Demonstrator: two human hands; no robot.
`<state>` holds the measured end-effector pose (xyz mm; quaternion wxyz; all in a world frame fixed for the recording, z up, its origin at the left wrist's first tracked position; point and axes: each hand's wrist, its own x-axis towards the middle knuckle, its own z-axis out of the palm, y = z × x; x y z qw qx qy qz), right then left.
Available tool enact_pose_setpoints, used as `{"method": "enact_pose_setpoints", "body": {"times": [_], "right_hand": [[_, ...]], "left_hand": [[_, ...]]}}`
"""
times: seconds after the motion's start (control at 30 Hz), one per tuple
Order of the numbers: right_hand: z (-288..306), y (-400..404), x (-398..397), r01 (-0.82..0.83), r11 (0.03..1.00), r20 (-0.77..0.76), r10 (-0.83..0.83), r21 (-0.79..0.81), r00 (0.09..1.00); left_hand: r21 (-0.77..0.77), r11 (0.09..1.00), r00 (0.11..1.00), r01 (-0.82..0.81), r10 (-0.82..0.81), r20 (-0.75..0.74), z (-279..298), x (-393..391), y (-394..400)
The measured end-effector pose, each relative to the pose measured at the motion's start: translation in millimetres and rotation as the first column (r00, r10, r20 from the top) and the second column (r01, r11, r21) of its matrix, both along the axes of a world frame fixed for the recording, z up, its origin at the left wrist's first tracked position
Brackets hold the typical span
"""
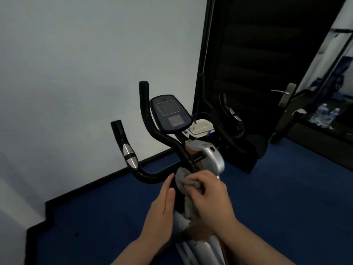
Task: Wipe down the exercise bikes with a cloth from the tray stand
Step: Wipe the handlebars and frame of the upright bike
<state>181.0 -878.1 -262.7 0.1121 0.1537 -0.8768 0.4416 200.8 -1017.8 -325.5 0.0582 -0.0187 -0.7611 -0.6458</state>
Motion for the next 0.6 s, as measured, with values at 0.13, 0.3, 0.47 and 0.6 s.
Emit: {"method": "enact_pose_setpoints", "body": {"times": [0.13,0.3,0.47,0.6], "right_hand": [[-13.7,-31.5,13.3,0.048,0.999,0.004,-0.048,0.010,0.999],[-18.8,5.2,27.3,-0.015,0.996,0.085,0.008,0.082,0.996],[-10.8,-17.9,9.7,0.137,0.982,-0.111,-0.123,0.128,0.986],[-24.6,-22.2,25.6,0.118,0.981,-0.004,-0.118,0.152,0.993]], "left_hand": [[0.178,0.981,0.996,0.077,-0.082,0.021,-4.3,-1.0,-8.4],[0.165,0.979,0.990,0.122,-0.133,0.056,-8.6,-1.5,-12.3],[0.172,0.978,0.993,0.114,-0.117,0.007,-10.7,-4.3,-5.2],[0.221,0.973,0.997,0.061,-0.071,0.039,-12.6,-3.3,1.2]]}}
